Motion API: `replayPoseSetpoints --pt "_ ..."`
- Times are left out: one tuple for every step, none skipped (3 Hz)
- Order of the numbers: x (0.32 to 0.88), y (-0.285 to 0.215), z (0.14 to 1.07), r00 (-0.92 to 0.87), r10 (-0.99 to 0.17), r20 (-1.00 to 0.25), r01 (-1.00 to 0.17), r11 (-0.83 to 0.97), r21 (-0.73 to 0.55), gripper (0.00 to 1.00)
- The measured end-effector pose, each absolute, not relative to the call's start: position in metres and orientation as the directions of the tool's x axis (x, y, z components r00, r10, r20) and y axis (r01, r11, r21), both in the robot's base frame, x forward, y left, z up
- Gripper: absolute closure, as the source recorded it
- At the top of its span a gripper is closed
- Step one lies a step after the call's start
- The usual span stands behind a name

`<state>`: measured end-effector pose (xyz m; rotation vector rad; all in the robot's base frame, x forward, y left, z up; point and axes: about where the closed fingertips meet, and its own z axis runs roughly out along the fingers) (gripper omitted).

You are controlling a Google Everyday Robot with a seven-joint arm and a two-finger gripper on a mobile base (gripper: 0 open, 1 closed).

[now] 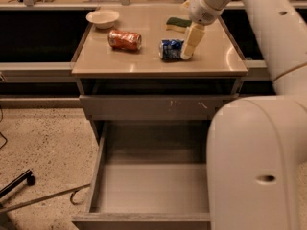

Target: Place pepsi can into middle drawer

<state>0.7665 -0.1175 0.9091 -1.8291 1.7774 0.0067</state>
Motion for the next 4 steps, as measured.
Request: replayPoseSetpoints --pt "0.7929 -0.0856 0.8808 0.17 -0.888 -0.428 -0.924 0.007 -0.383 0.0" --pt "0.8002 -0.0875 0.8897 0.174 -0.883 -0.436 -0.911 0.024 -0.412 0.0" --pt "0.8002 -0.0875 0.8897 0.174 -0.883 -0.436 -0.911 0.024 -0.412 0.0" --pt "0.8022 -0.087 0.8812 0.123 -0.888 -0.444 -0.924 0.061 -0.378 0.0"
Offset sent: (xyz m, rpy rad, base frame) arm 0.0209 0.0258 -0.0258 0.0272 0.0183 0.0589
